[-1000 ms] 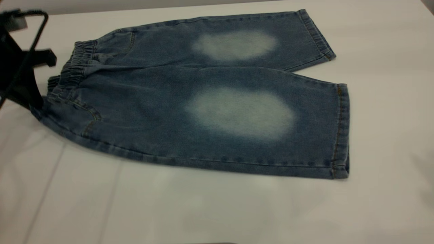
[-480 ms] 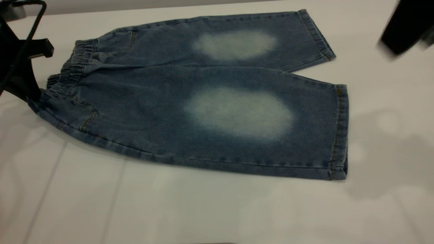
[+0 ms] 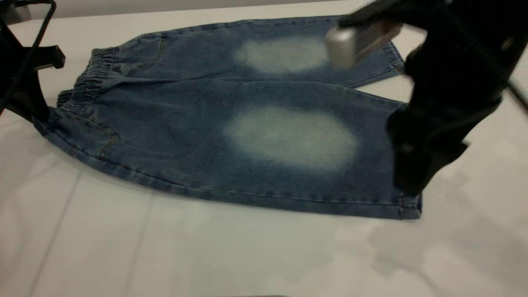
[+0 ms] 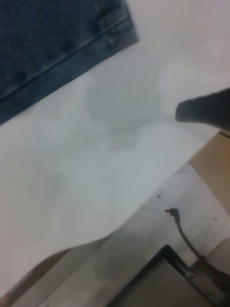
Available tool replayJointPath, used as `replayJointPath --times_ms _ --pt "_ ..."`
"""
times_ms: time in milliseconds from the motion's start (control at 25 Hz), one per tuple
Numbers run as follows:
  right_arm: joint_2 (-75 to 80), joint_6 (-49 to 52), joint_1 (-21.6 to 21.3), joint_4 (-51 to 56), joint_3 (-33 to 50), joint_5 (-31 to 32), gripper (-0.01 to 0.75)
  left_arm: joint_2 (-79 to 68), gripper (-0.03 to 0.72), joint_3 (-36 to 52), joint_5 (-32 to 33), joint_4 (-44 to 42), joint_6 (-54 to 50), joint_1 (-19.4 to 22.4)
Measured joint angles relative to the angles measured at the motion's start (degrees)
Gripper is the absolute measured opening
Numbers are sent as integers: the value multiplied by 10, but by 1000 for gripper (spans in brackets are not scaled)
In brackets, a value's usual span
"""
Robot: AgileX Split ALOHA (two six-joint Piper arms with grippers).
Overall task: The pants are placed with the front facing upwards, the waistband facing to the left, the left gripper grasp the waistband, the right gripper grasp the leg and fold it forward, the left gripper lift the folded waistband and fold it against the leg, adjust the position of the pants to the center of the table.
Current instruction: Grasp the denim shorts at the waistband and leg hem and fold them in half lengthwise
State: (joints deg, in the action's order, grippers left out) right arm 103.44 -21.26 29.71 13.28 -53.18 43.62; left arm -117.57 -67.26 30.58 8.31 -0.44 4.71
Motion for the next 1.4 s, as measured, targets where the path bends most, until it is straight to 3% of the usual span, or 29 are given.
replayJointPath --times_ms 360,1120,1400 --pt "89 36 0 -13 -2 -105 438 0 40 0 1 0 0 0" --pt "157 158 -5 -114 -4 -138 438 0 40 0 2 0 13 0" --pt "166 176 -5 -123 -7 -138 337 0 40 0 2 11 25 0"
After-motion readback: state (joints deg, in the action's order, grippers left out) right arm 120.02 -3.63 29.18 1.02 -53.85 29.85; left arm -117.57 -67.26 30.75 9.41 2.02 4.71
